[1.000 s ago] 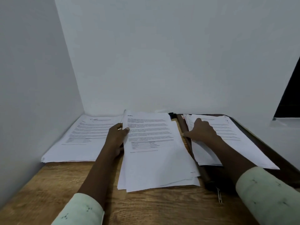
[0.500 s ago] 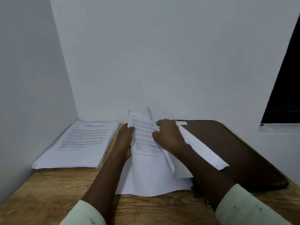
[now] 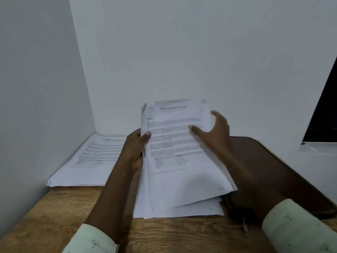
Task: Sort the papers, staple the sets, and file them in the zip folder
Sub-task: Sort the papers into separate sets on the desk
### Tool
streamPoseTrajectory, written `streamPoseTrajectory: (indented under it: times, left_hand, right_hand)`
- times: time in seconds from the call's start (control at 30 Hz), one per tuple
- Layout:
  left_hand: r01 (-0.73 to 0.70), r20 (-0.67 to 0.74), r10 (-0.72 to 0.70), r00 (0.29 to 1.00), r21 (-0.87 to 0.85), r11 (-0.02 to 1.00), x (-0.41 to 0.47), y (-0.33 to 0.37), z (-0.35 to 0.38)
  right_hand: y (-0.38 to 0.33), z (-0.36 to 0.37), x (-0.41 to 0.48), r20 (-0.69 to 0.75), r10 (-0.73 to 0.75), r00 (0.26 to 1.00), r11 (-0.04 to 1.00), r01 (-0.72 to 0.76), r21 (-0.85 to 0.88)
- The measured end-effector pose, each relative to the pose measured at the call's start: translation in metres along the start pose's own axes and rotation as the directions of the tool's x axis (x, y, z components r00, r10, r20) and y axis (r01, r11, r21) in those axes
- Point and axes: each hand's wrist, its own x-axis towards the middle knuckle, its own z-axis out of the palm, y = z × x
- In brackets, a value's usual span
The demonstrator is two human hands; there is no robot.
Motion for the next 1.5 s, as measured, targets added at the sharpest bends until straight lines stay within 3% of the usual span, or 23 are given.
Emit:
streamPoseTrajectory:
  times: [0.07,0.13,0.17,0.3,0.37,0.47,0.6,0.7,0.77,0.87,0.93,1.03,1.13,1.23,1.3,1.37,1.5]
  left_hand:
    - [-0.095,0.059,0.098,0.993,-0.046,0.994,-0.005,0.020,0.001]
    - [-0.209,0.094,0.216,0.972,-0.080,0.975,-0.010,0.042,0.006]
    - [-0.278,0.088,0.283,0.955,-0.064,0.958,-0.013,0.053,0.012]
    - [-0.555,0.059,0.552,0.832,0.104,0.825,-0.028,0.084,0.041]
    - [-0.596,0.077,0.592,0.802,0.173,0.785,-0.031,0.086,0.047]
    - [-0.561,0.038,0.568,0.822,0.229,0.795,-0.028,0.073,0.041]
    - [-0.442,-0.008,0.461,0.887,0.271,0.855,-0.021,0.038,0.026]
    - [-0.358,-0.035,0.382,0.923,0.283,0.890,-0.019,0.015,0.020]
    - [-0.360,-0.050,0.379,0.924,0.221,0.906,-0.017,0.018,0.025]
    - [-0.365,0.067,0.361,0.930,0.052,0.930,-0.012,0.036,0.048]
    - [-0.243,0.181,0.252,0.951,-0.073,0.967,-0.007,0.040,0.070]
    - [-0.048,0.296,0.034,0.954,0.039,0.998,-0.001,0.026,0.101]
    - [0.078,0.299,-0.139,0.944,0.207,0.975,-0.004,0.001,0.108]
    - [0.202,0.190,-0.267,0.945,0.303,0.931,-0.003,-0.029,0.083]
    - [0.207,0.056,-0.244,0.968,0.362,0.909,0.004,-0.043,0.059]
    - [0.147,-0.087,-0.123,0.989,0.381,0.913,0.011,-0.050,0.038]
    - [0.065,-0.315,0.108,0.943,0.493,0.868,0.017,-0.046,0.010]
  right_hand:
    - [-0.004,-0.025,0.017,0.190,0.074,0.979,0.959,-0.122,0.255]
    - [-0.010,-0.043,0.024,0.422,-0.036,0.906,0.860,-0.187,0.475]
    - [-0.017,-0.048,0.022,0.468,-0.096,0.878,0.820,-0.197,0.538]
    - [-0.044,-0.047,0.019,0.307,-0.188,0.933,0.692,-0.095,0.715]
    - [-0.055,-0.042,0.018,0.231,-0.211,0.950,0.670,-0.032,0.741]
    - [-0.048,-0.031,0.013,0.257,-0.162,0.953,0.685,-0.079,0.724]
    - [-0.023,-0.015,-0.001,0.332,-0.106,0.937,0.749,-0.145,0.647]
    - [-0.019,-0.010,-0.004,0.311,-0.072,0.948,0.793,-0.135,0.594]
    - [-0.026,-0.016,0.000,0.258,-0.096,0.961,0.823,-0.069,0.563]
    - [-0.038,-0.043,0.013,0.076,-0.145,0.987,0.881,0.094,0.464]
    - [-0.037,-0.065,0.026,-0.064,-0.140,0.988,0.940,0.153,0.306]
    - [-0.006,-0.093,0.049,-0.123,0.064,0.990,0.997,-0.060,0.040]
    - [0.051,-0.121,0.061,-0.024,0.330,0.944,0.932,-0.330,-0.150]
    - [0.103,-0.138,0.050,0.104,0.445,0.889,0.835,-0.370,-0.408]
    - [0.122,-0.138,0.042,0.109,0.457,0.883,0.796,-0.351,-0.493]
    - [0.132,-0.132,0.038,0.039,0.507,0.861,0.768,-0.432,-0.473]
    - [0.133,-0.121,0.037,-0.011,0.569,0.822,0.714,-0.501,-0.490]
